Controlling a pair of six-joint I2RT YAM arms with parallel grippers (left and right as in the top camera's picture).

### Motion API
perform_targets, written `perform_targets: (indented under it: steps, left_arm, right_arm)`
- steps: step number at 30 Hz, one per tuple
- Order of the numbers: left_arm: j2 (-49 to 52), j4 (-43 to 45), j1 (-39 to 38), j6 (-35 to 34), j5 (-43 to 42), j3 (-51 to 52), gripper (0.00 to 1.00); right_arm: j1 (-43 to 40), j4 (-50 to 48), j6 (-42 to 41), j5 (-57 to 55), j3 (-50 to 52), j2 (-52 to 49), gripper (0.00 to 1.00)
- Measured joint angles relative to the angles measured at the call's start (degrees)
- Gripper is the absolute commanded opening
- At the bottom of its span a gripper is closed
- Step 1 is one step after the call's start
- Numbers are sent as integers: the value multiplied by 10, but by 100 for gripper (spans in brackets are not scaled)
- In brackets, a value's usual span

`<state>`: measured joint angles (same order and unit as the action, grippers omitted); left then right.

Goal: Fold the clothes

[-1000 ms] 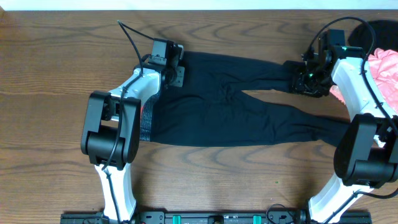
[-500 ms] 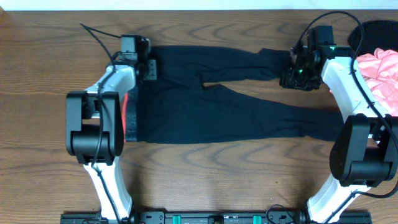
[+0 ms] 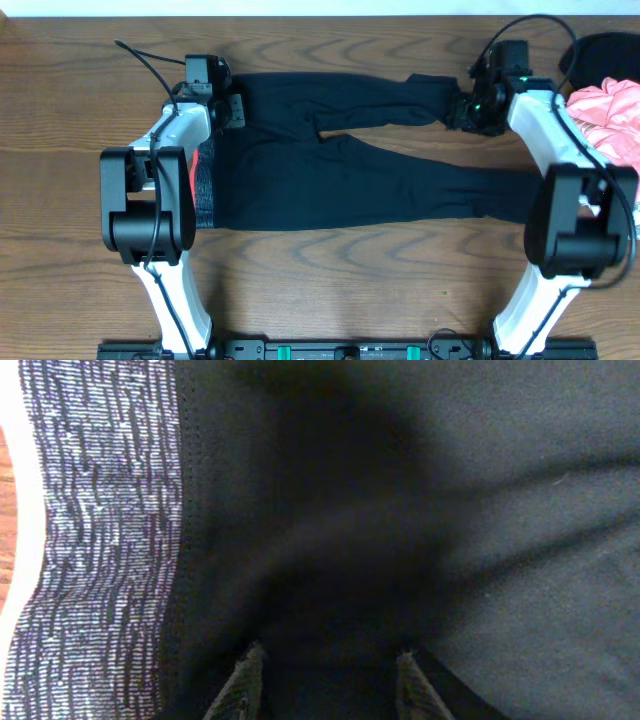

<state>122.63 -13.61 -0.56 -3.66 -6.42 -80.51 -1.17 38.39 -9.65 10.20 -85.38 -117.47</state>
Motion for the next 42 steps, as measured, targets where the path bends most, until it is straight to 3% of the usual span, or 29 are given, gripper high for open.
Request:
perform_targets:
  steps: [4, 12, 20, 25, 27, 28, 42]
  left_arm:
    - [0, -12, -2, -2, 4, -3, 45]
    - [0, -19, -3, -4, 5, -5, 45]
    - [0, -19, -3, -4, 5, -5, 45]
    - [0, -19, -3, -4, 5, -5, 45]
    - [0, -19, -3, -4, 5, -5, 45]
    - [0, -20, -3, -4, 5, -5, 45]
    - [0, -23, -3, -4, 6, -7, 45]
  right_arm:
    - [-6, -31, -3, 24, 1, -49, 54]
    - [-21, -117, -6, 57, 1, -50, 56]
    - [-20, -130, -15, 76, 1, -50, 56]
    - [-17, -136, -22, 79, 1, -50, 27]
    - [-16, -138, -26, 80, 1, -50, 7]
    - [-16, -138, -28, 80, 1, -50, 1]
    - [-30, -96, -38, 54, 1, -17, 1]
